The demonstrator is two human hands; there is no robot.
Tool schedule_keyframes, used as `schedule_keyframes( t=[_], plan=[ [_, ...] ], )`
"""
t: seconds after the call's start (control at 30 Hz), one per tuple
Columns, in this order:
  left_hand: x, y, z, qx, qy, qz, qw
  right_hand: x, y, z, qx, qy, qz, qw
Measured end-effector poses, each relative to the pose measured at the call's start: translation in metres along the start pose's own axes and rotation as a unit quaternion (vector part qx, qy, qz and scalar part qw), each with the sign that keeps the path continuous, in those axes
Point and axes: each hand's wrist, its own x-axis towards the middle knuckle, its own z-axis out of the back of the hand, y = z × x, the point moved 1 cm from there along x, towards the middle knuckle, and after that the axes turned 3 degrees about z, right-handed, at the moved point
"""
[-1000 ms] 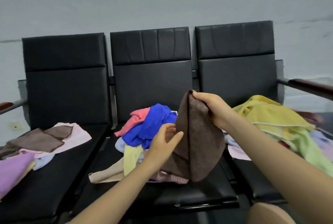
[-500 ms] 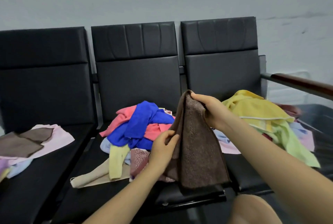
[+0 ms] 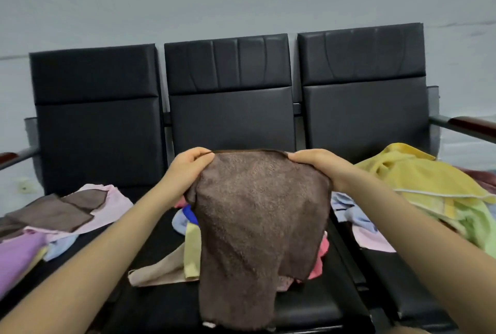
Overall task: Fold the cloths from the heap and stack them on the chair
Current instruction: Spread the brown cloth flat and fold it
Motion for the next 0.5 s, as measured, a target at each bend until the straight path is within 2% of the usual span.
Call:
schedule_keyframes(
  t=[0.07,0.13,0.27,0.33,0.43,0.5],
  plan=[
    [0.028,0.02,0.01,0.132,0.028,-0.002,0.991,0.028,-0.01,-0.001,-0.102,-0.015,-0.004,0.995],
    [0.053,0.044,0.013,0.258,0.052,-0.007,0.965,0.057,-0.028,0.001,-0.224,-0.033,-0.015,0.974],
    [0.083,0.094,0.008,0.468,0.04,-0.005,0.883,0.107,-0.074,0.002,-0.416,-0.151,0.016,0.897],
    [0.084,0.113,0.002,0.481,0.003,-0.013,0.877,0.115,-0.095,-0.001,-0.423,-0.2,0.033,0.883],
    [0.065,0.129,-0.011,0.406,-0.028,-0.037,0.913,0.102,-0.112,-0.015,-0.375,-0.224,0.114,0.892],
    [0.04,0.132,-0.023,0.352,-0.028,-0.059,0.934,0.079,-0.117,-0.029,-0.337,-0.209,0.171,0.902]
  ],
)
